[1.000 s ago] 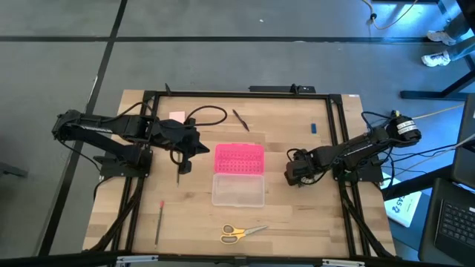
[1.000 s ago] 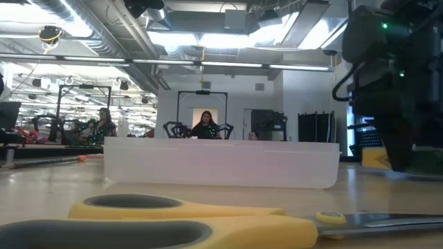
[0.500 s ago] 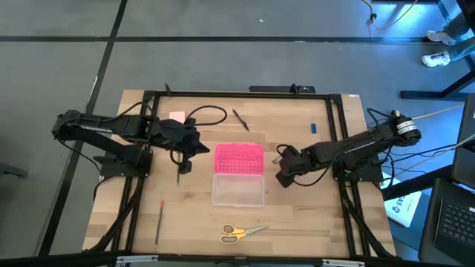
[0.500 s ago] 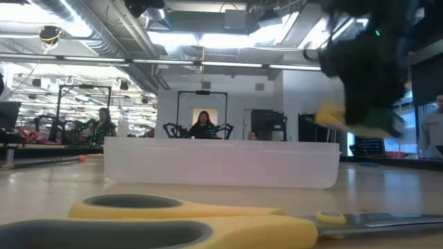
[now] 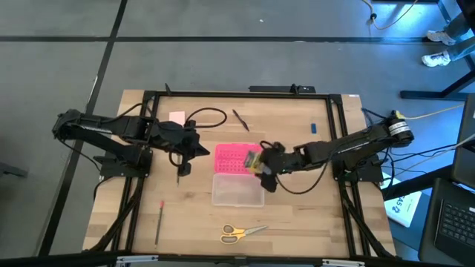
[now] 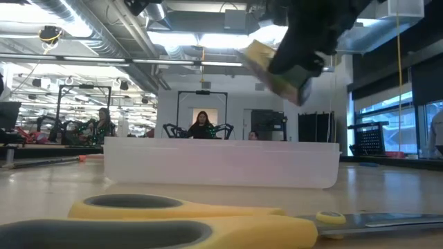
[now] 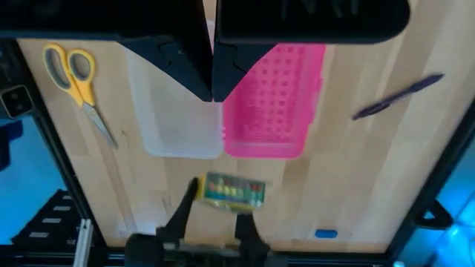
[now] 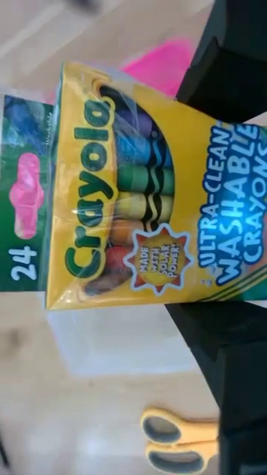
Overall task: Pack school essentials
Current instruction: Put the yellow crayon box into the pink supply box
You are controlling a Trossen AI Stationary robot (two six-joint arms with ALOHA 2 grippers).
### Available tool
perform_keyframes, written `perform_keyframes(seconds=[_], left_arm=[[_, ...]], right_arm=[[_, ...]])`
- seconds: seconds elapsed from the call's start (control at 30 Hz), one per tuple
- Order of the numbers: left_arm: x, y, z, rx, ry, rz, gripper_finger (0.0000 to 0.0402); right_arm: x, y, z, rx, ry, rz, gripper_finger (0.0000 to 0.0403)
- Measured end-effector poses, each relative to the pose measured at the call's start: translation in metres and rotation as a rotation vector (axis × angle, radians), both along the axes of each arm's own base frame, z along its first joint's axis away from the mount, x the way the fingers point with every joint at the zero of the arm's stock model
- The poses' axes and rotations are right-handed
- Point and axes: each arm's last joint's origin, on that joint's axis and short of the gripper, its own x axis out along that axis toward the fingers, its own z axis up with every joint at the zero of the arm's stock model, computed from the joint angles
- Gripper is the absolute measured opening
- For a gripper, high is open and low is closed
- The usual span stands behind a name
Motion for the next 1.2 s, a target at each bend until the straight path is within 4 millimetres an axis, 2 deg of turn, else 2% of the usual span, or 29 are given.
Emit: perform_keyframes(seconds=[0.23, 0.67, 1.2], left_arm=[[-0.003, -0.008, -0.002, 0.003, 0.025, -0.036, 0.0], [-0.004, -0.016, -0.002, 0.004, 0.026, -0.075, 0.0], [-0.003, -0.019, -0.004, 0.015, 0.036, -0.082, 0.0]], right_arm=[[0.029, 0.01, -0.019, 0.013, -0.102, 0.166, 0.0315], [0.043, 0.016, -0.076, 0.01, 0.073, 0.248, 0.0315], [0.043, 0.016, -0.083, 0.007, 0.099, 0.248, 0.0315]])
